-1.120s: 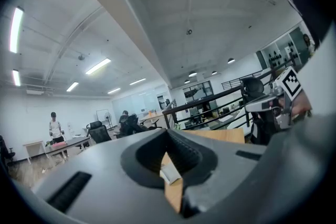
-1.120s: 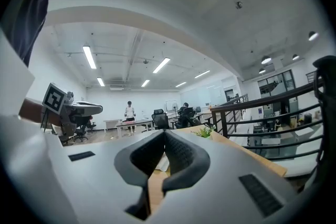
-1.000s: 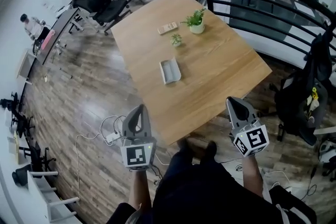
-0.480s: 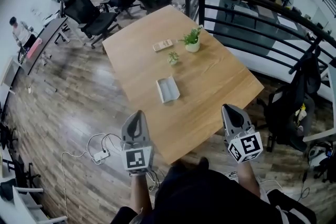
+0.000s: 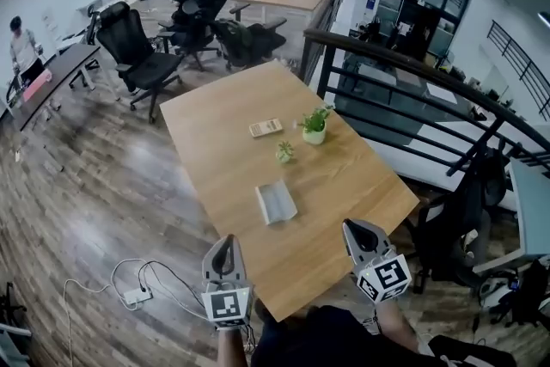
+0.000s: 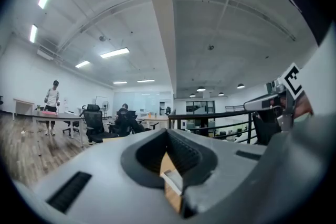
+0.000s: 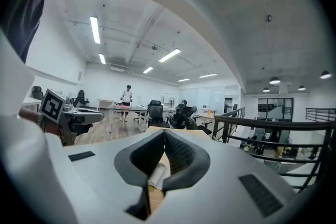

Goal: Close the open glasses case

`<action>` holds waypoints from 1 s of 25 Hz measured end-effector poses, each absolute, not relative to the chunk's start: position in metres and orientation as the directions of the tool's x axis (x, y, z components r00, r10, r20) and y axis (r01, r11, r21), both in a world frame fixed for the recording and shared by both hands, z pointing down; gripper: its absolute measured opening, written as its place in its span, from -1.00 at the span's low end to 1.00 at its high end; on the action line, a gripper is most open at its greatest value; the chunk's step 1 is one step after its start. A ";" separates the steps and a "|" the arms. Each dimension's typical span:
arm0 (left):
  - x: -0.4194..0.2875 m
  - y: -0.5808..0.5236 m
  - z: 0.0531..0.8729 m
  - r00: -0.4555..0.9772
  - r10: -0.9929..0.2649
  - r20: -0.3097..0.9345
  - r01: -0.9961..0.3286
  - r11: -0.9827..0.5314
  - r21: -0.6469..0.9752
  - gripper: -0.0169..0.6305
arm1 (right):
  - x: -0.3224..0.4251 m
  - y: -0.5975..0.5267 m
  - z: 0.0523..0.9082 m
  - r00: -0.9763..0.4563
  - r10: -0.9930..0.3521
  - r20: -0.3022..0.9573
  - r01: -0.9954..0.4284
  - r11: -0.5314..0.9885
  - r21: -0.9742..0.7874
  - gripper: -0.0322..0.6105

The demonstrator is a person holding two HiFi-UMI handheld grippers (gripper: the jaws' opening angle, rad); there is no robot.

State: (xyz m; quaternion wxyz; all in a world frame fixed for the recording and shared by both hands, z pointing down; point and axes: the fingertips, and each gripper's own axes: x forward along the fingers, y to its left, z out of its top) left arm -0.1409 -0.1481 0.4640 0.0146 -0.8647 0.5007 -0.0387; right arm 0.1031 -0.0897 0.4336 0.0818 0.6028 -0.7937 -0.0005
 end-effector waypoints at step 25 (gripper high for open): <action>-0.142 -0.177 0.453 0.395 -0.910 0.127 -0.902 -0.410 -0.131 -0.95 | 0.097 -0.177 0.456 -0.385 -0.921 0.058 -0.923 0.384 -0.029 -0.84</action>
